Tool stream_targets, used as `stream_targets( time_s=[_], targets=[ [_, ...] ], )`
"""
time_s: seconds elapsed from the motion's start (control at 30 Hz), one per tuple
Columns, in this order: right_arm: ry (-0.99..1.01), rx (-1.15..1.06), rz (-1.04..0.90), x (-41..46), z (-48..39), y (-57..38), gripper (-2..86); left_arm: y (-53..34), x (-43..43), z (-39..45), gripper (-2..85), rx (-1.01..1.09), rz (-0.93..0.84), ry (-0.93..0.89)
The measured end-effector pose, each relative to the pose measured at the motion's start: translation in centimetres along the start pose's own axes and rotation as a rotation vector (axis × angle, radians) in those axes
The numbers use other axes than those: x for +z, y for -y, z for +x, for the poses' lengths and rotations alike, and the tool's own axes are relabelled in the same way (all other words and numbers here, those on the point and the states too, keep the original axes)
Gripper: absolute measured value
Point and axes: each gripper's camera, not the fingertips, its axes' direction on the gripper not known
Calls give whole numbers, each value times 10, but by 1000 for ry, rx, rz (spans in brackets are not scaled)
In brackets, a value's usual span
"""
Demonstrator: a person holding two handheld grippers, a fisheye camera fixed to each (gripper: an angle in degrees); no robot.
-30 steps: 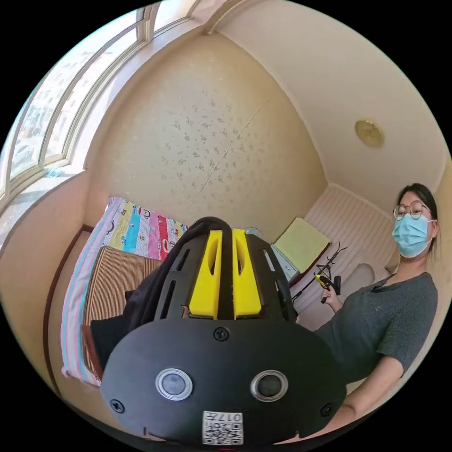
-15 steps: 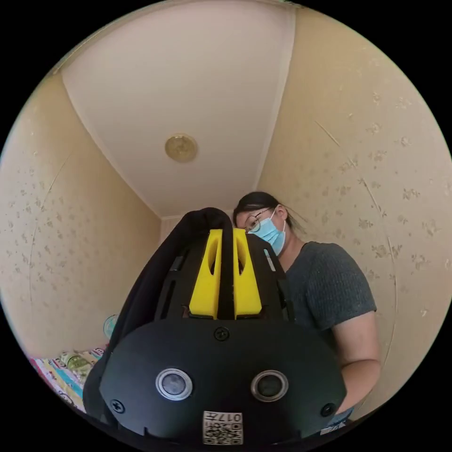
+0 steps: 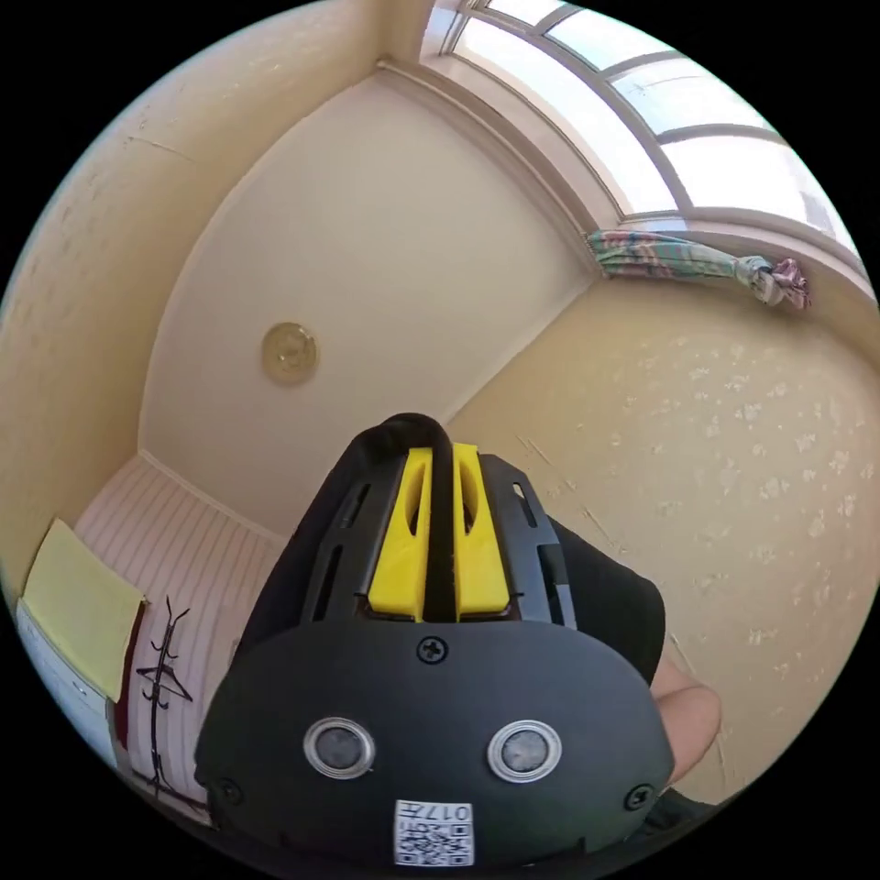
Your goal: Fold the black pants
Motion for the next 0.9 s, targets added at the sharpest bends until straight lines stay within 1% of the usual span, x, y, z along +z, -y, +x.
stream_targets(
  time_s=[0.1, 0.2, 0.27, 0.33, 0.37, 0.43, 0.47, 0.53, 0.6, 0.63, 0.67, 0.73, 0.77, 0.8, 0.83, 0.87, 0.9],
  targets=[
    [80, 51, 9, -7, 27, 16, 188, -10, 25, -31, 36, -141, -162, 40],
    [167, 96, 97, -22, 48, 25, 200, -33, 43, -65, 37, -300, -295, 13],
    [297, 210, 198, -40, 82, 28, 217, -50, 50, -82, 38, -388, -356, -4],
    [341, 309, 236, -50, 113, 33, 227, -75, 57, -100, 37, -481, -417, -57],
    [327, 359, 223, -52, 131, 40, 233, -81, 57, -104, 37, -505, -423, -69],
    [331, 428, 189, -50, 160, 53, 242, -109, 60, -124, 37, -627, -451, -131],
    [392, 453, 182, -46, 180, 63, 246, -117, 61, -129, 37, -653, -459, -142],
    [481, 473, 172, -38, 206, 78, 246, -154, 65, -150, 38, -812, -499, -179],
    [447, 497, 111, -26, 226, 92, 242, -181, 67, -159, 40, -884, -528, -181],
    [414, 483, 74, -19, 232, 99, 223, -194, 66, -160, 42, -916, -536, -189],
    [396, 405, 71, -17, 232, 104, 165, -198, 66, -159, 42, -919, -536, -200],
    [393, 271, 153, -28, 226, 108, 60, -200, 67, -144, 44, -880, -547, -210],
    [373, 179, 223, -41, 217, 108, 43, -196, 67, -138, 44, -856, -561, -197],
    [371, 144, 256, -49, 213, 107, 40, -183, 67, -122, 44, -782, -599, -152],
    [385, 84, 314, -66, 207, 105, 34, -170, 65, -105, 45, -701, -632, -93],
    [421, 4, 355, -82, 200, 103, 30, -164, 64, -96, 45, -664, -646, -61],
    [446, -43, 369, -89, 195, 102, 28, -152, 60, -79, 45, -605, -675, 5]
  ],
)
